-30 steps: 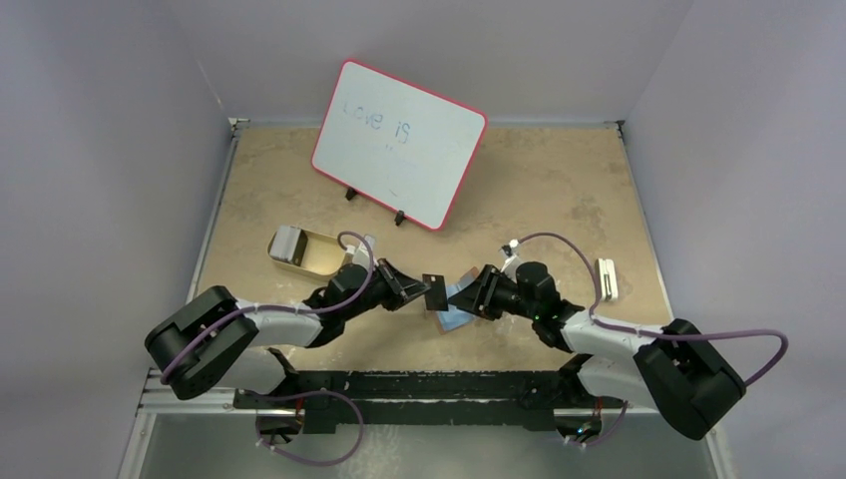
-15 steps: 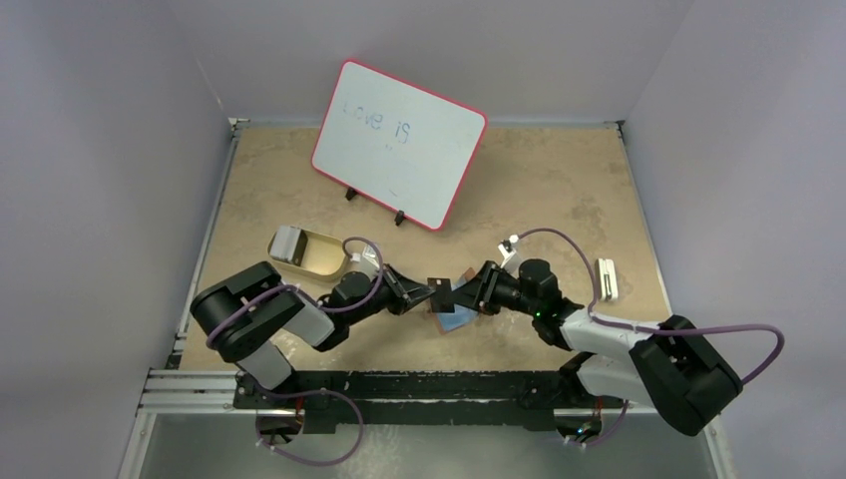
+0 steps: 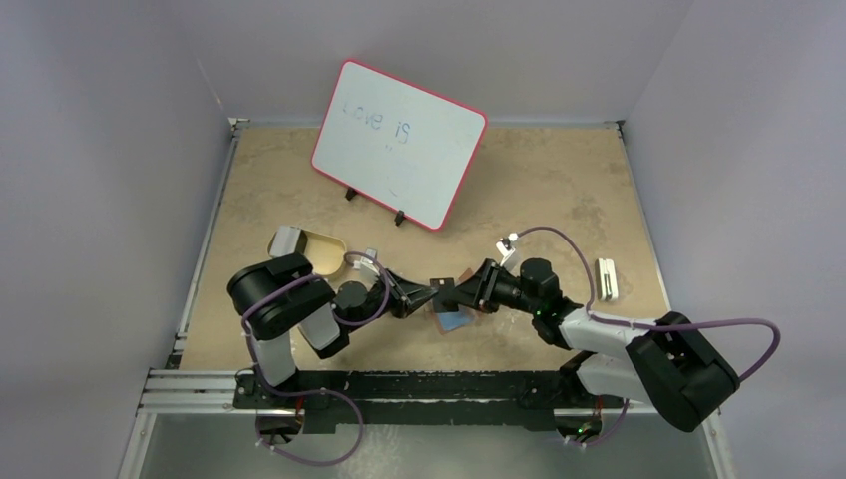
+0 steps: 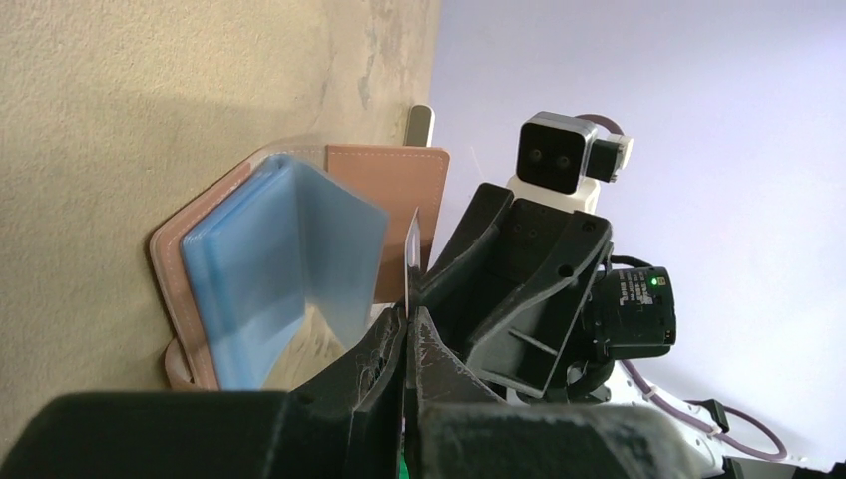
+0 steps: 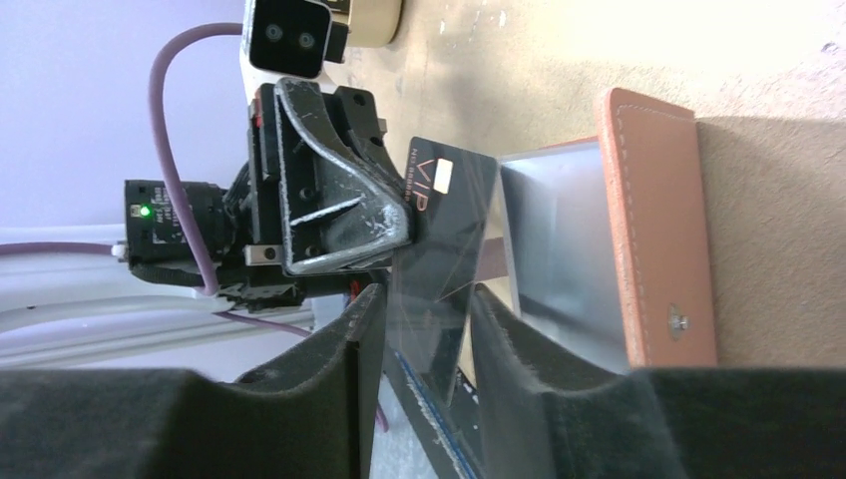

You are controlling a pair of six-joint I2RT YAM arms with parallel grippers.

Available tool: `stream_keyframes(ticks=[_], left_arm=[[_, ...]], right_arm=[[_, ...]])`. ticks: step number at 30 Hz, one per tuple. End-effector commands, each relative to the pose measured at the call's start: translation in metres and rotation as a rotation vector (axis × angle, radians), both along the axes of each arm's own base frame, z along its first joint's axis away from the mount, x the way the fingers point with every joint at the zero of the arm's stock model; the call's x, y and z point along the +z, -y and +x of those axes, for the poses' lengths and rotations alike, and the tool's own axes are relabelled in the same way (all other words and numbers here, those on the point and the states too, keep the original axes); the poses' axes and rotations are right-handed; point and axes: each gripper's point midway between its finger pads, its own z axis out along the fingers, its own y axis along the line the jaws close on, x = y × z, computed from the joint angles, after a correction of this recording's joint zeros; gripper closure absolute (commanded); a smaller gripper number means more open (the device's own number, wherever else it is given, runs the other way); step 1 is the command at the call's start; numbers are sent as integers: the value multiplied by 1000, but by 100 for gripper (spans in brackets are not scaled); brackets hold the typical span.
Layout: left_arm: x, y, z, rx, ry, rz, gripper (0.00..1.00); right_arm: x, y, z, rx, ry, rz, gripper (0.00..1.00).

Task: Put the credit cards into the card holder
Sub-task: Pick up the credit card from the storage box, then turn over the card slot in the card holder.

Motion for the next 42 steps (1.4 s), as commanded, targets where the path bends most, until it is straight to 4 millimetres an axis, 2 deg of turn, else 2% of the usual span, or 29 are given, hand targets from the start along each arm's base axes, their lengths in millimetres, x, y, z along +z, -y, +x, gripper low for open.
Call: stream_keyframes(ticks=[1,4,7,10,13,16,18,21,24,26,28,32,35,42], left_arm=[[54,4,-2,-2,133,-176,100],[50,4,-2,-4,129,-165,100],[42,4,-2,-3,117,-142,97],[40,4,-4,-16,120,-128,87],[28,1,-5,-11,105,-55,75],[14,-4,-4,-1,88,62,70],[-2,-8,-1,-2,79,206,69],[-17,-30,4,15,97,495,63],[-7,-60,8,60,133,689,55],[1,-68,7,67,150,722,51],[0,-64,3,50,145,689,49],[-6,-34,-5,-54,141,613,48],[-18,-22,-12,-111,147,706,48],[-44,-17,-20,-157,157,885,46]], right_arm=[[21,-6,5,16,65,45,67],[19,-5,4,16,66,41,87],[17,-4,4,14,67,31,100],[11,-3,7,12,57,-9,100],[11,-3,8,28,63,-39,100],[12,0,10,20,69,-72,100],[14,1,13,21,76,-95,100],[12,4,21,6,78,-160,100],[13,7,31,-17,92,-210,100],[9,12,34,-29,88,-258,100],[8,15,36,-32,93,-293,100],[11,16,38,-36,98,-309,100],[12,19,42,-60,99,-324,100],[6,27,45,-83,102,-378,100]])
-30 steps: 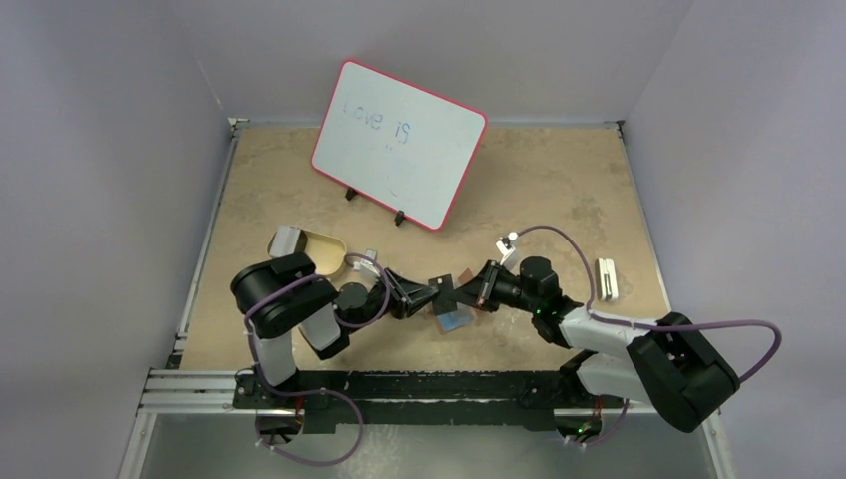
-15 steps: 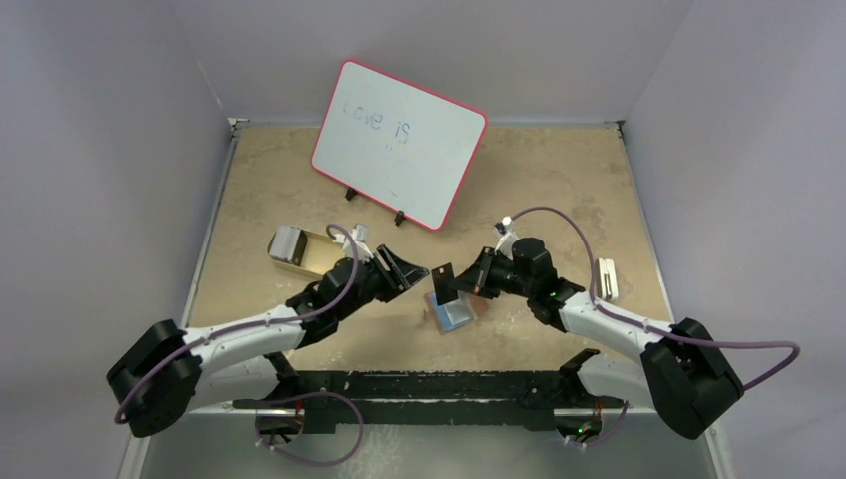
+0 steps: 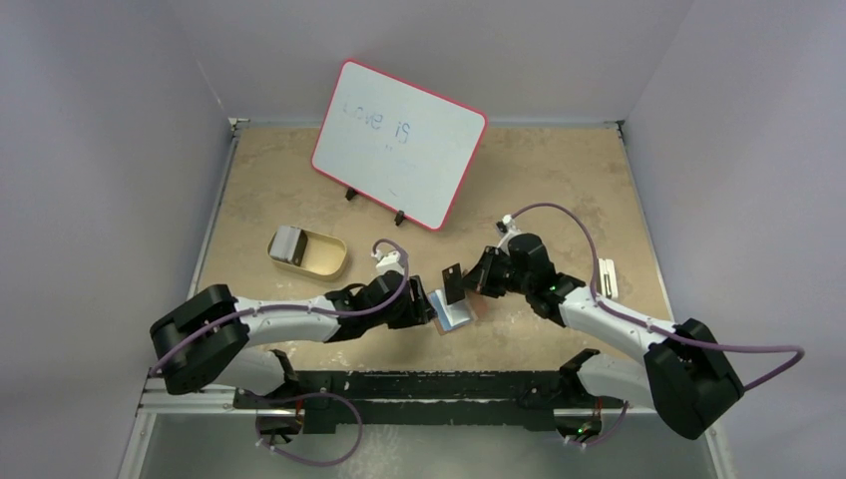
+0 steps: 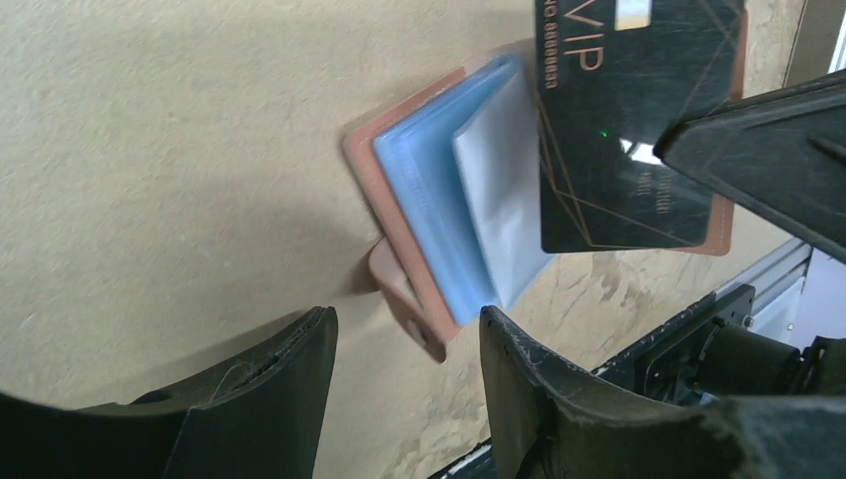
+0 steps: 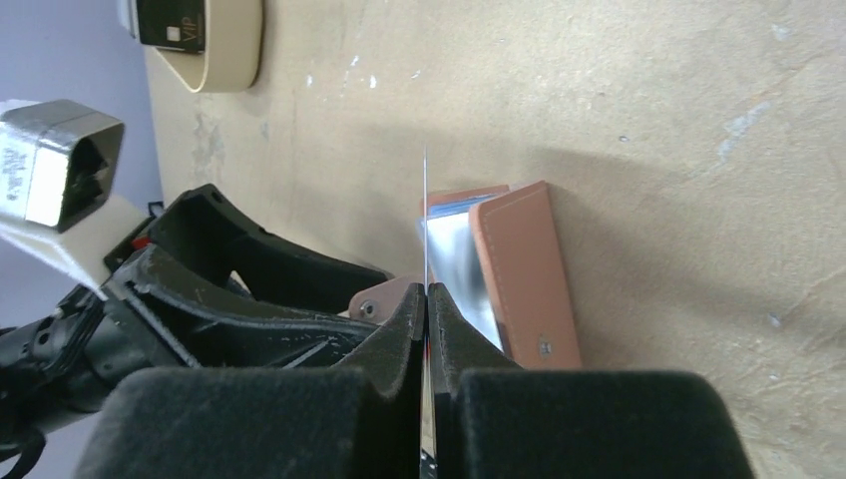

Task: Put the credit cards into the card holder
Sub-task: Turn over the card slot in the card holder.

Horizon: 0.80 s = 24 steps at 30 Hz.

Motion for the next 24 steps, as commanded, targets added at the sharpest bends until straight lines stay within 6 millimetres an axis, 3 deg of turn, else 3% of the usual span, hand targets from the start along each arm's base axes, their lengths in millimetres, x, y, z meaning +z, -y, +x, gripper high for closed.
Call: stream_keyframes(ticks=[1,4,6,10,12,14,17,24], left_arm=[[3,8,14,-10,72,68,46],[0,9,21,-14,96,98,48],[4,9,27,-14,119,133,55],[24,7,34,-12,166,148,91],[43,11,37,-7,199,104,100],[57,16,37,-10,217,54,100],[69,24,36,-17,220,0,100],[81,33,36,-27,225,-47,100]], right_arm=[[15,4,13,-25,64,-25,100],[15,6,11,-26,65,-30,100],[13,10,10,-31,65,-46,100],[16,17,8,-42,66,-80,100],[23,20,7,-38,74,-99,100],[36,25,14,-69,108,-126,100],[48,23,10,-54,103,-136,100],[44,7,2,-51,69,-261,100]])
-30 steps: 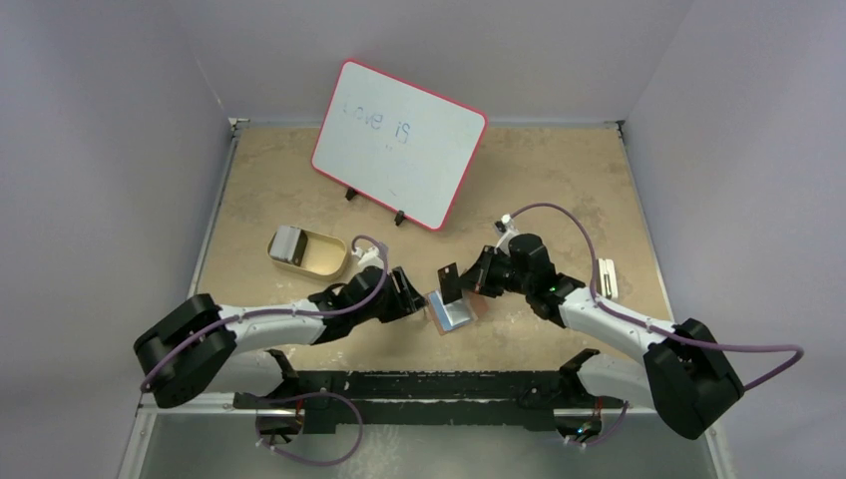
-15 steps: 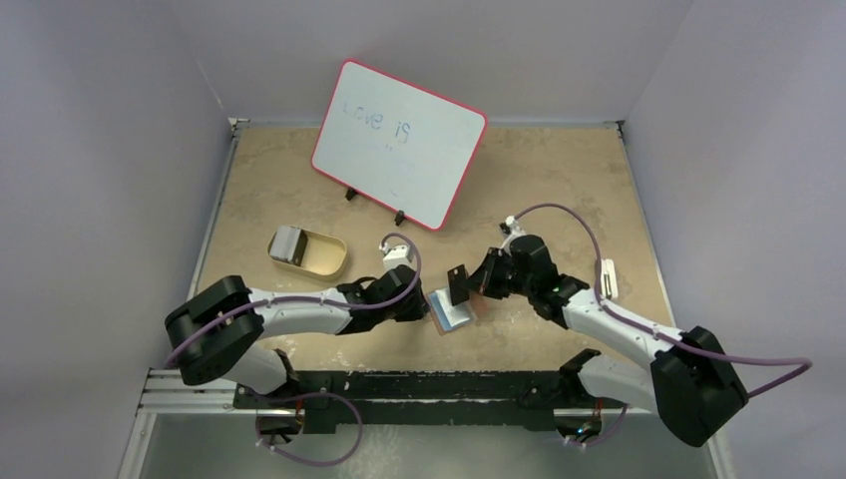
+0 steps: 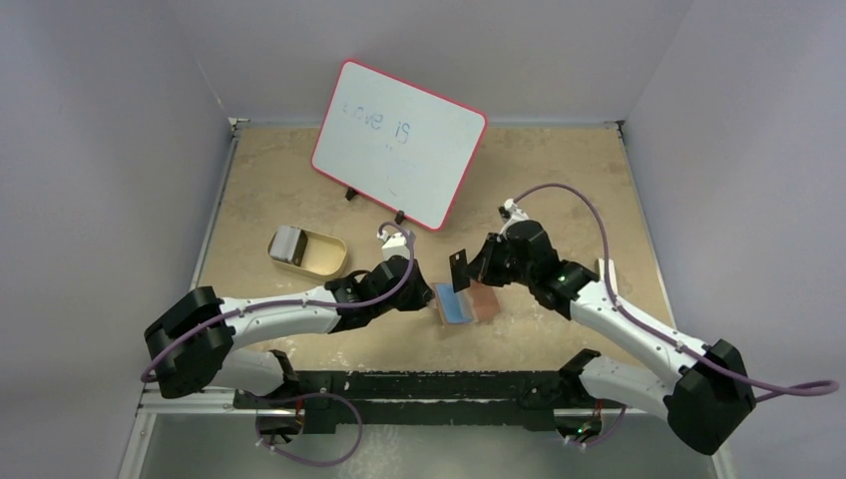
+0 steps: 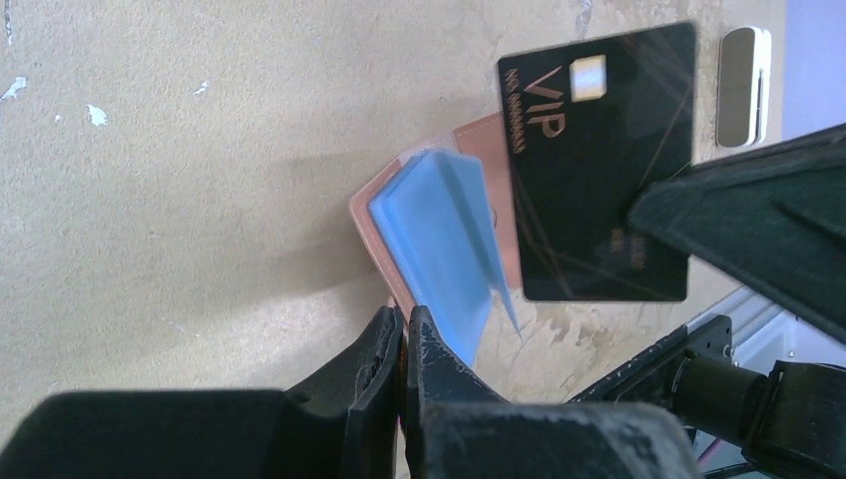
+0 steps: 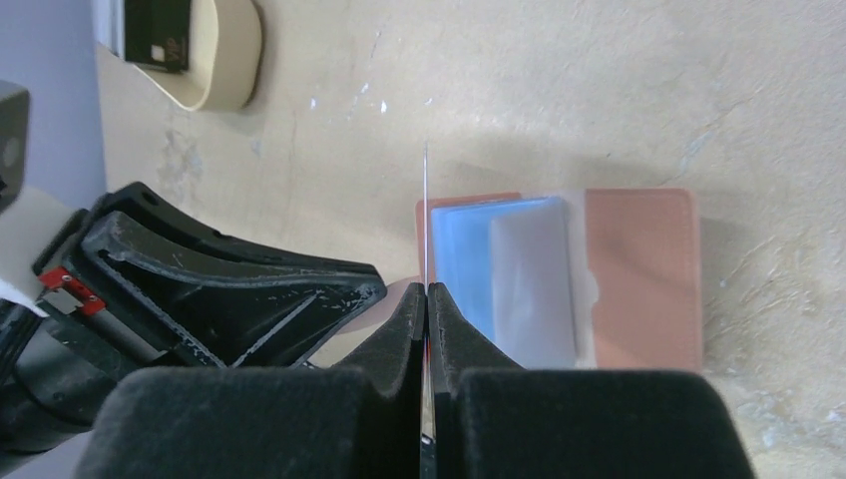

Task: Put the credit cards into the card holder
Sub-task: Turn over the card slot in the card holder.

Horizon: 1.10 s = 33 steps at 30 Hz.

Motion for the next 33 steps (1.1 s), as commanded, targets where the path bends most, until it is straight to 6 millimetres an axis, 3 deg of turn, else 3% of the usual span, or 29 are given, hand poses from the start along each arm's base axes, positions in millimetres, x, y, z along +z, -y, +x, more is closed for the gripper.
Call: stream_keyframes(ticks=[1,10,14,18,24,33], left_arm=[[31,15,8,-10,60,-80,100],[26,14,9,-17,61,-39,100],[23,8,11,-15,69,6,100],[12,-6,15,-2,93,82,100],[-14,-25,22,10,86,193,100],[-39,-49,24,20,52,310,100]], right_arm=[[-7,-4,-3,-30,-26,-136,100],[-26,-4,-6,-30,-61,-201,100],[-47,17,-15,-89,-142,-315,100],[-47,33,-12,-132,-115,-363,100],[-63,14,-13,-65,-120,-213,100],[-72,31,-7,-123,-99,-104,100]])
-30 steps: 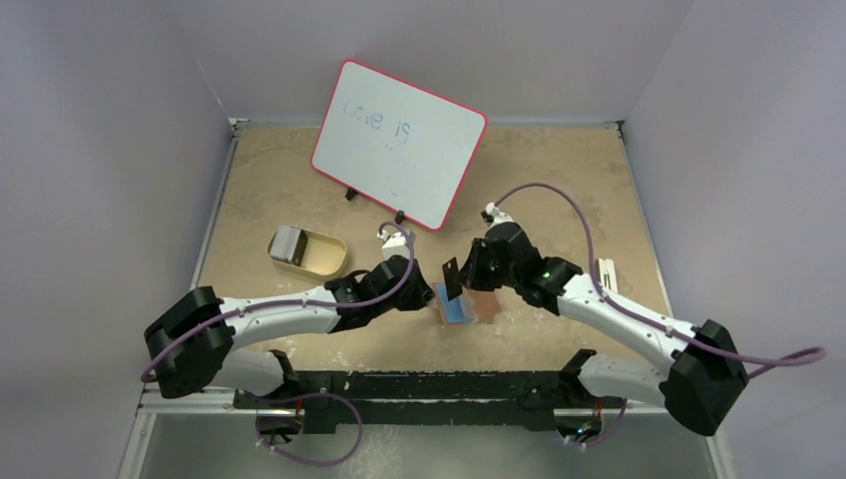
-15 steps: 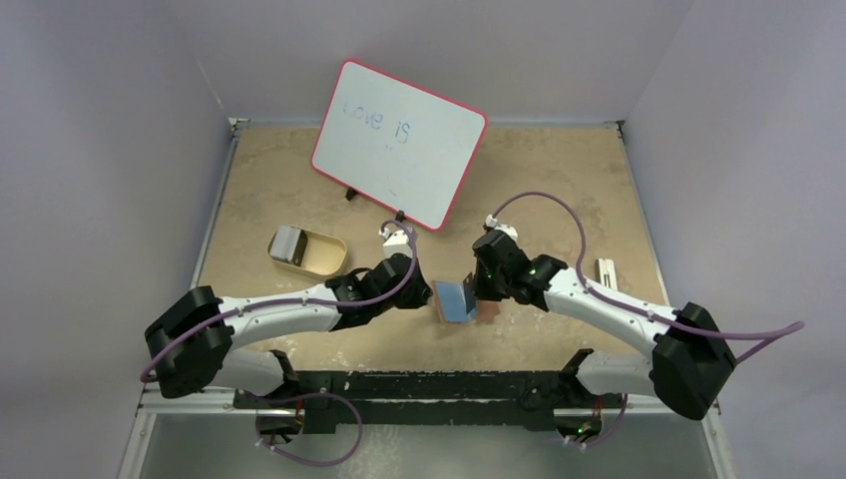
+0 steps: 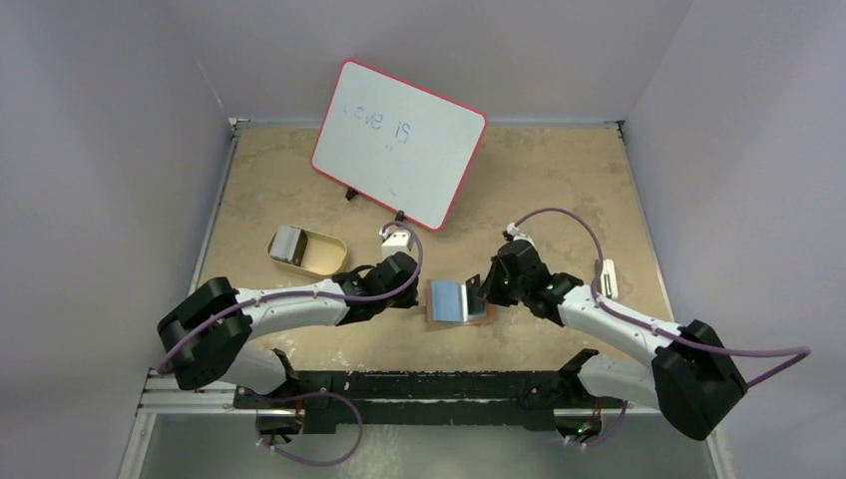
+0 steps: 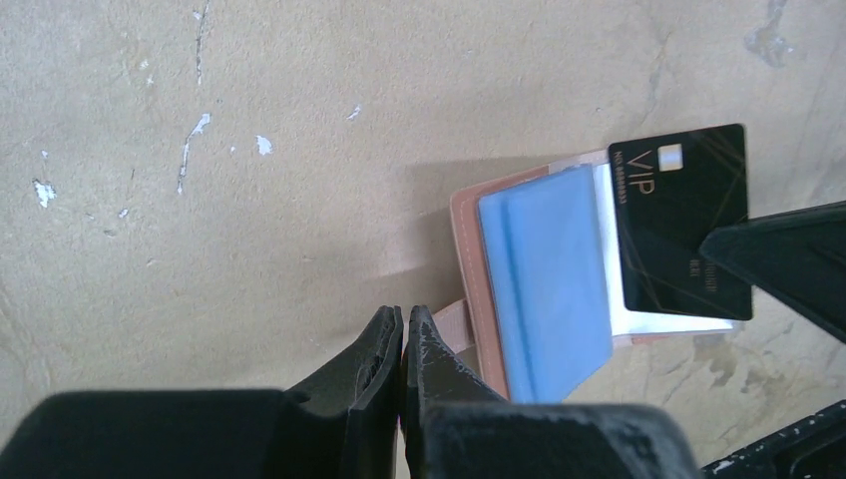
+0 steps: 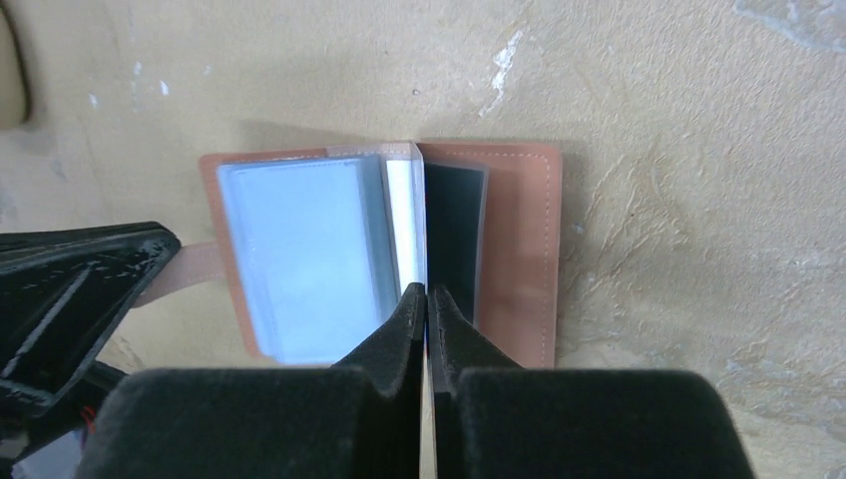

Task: Put the credit cards into the card holder
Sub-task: Turn over the card slot in the card holder.

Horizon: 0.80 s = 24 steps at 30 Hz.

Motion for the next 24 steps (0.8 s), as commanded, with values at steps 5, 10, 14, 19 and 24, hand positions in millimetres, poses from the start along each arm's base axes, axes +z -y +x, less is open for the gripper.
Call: stream_keyframes(ticks=[5,10,14,19,24], left_arm=[[-3,-11,7,6,4,78,92],[25,1,10,8,3,29,78],[56,18,10,-17,30,-69,72],[63,41,6,-57,32,-199,75],[32,41,3,-75,2,-155,90]], right_arm=[[16,-16,8,42,71,122,100],[21,-21,7,64,80,148,100],[21,-25,4,78,90,184,100],[14,-28,0,77,87,225,100],[13,-28,-3,75,95,250,100]])
